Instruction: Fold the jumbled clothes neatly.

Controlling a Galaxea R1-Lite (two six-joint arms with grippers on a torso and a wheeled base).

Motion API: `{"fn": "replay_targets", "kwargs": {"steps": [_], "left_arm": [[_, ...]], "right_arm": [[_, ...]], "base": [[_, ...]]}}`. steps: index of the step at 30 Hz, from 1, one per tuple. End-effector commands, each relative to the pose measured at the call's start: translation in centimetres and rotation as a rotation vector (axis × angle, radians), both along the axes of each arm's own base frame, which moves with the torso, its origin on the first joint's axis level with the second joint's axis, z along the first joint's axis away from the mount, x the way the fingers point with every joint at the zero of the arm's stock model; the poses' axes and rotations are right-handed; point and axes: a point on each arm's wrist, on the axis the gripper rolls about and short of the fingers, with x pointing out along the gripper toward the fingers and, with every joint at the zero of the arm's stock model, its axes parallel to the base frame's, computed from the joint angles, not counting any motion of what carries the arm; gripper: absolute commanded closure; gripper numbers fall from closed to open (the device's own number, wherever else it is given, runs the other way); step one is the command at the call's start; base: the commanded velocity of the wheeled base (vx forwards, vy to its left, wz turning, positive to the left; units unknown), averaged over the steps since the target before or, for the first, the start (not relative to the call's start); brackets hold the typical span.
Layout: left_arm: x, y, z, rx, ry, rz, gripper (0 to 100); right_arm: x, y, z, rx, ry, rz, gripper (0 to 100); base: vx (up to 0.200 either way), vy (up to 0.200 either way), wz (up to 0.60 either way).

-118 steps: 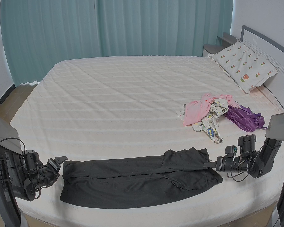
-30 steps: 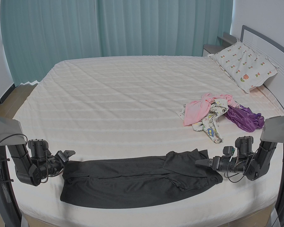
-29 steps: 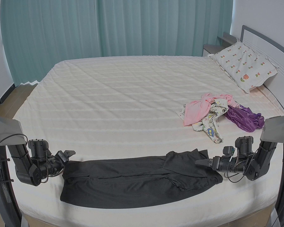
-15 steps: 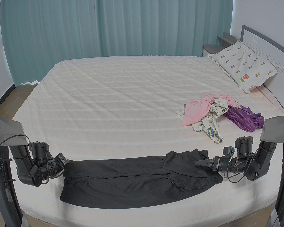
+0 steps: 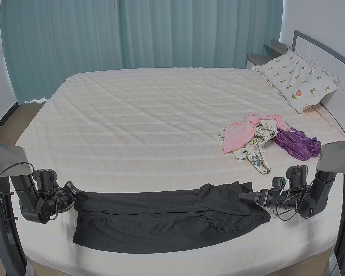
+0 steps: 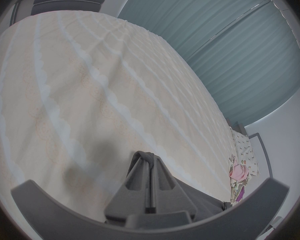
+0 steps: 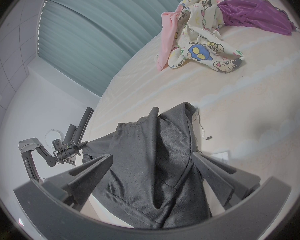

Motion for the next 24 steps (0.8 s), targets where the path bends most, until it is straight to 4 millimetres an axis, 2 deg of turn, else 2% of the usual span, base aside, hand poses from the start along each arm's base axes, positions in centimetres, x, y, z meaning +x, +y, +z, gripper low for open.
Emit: {"fn": "replay_targets", "kwargs": {"steps": [1, 4, 5, 12, 18, 24], "left_arm": [[0.1, 0.0, 0.0, 0.001, -0.002, -0.002, 100], [0.0, -0.2, -0.1, 0.0, 0.004, -0.006, 100], [0.0, -0.2, -0.1, 0.003, 0.004, -0.008, 0], [-0.6, 0.1, 0.2, -0.005, 0.007, 0.004, 0], [-2.2, 0.0, 2.0, -0.057, -0.006, -0.004, 0], [-4.2, -0.4, 2.6, -0.081, 0.019, -0.071, 0]], "right_arm": [[0.1, 0.0, -0.2, 0.0, 0.004, -0.001, 0], [0.1, 0.0, -0.2, 0.0, 0.004, -0.001, 0], [0.1, 0.0, -0.2, 0.0, 0.004, -0.001, 0], [0.1, -0.3, 0.6, 0.003, -0.017, -0.01, 0], [0.2, -0.5, 0.7, 0.005, -0.025, -0.015, 0], [0.5, -1.3, 1.0, 0.014, -0.027, -0.05, 0]], "base": [[0.0, 0.0, 0.0], [0.0, 0.0, 0.0], [0.0, 0.0, 0.0], [0.0, 0.0, 0.0], [0.0, 0.0, 0.0], [0.0, 0.0, 0.0]]}}
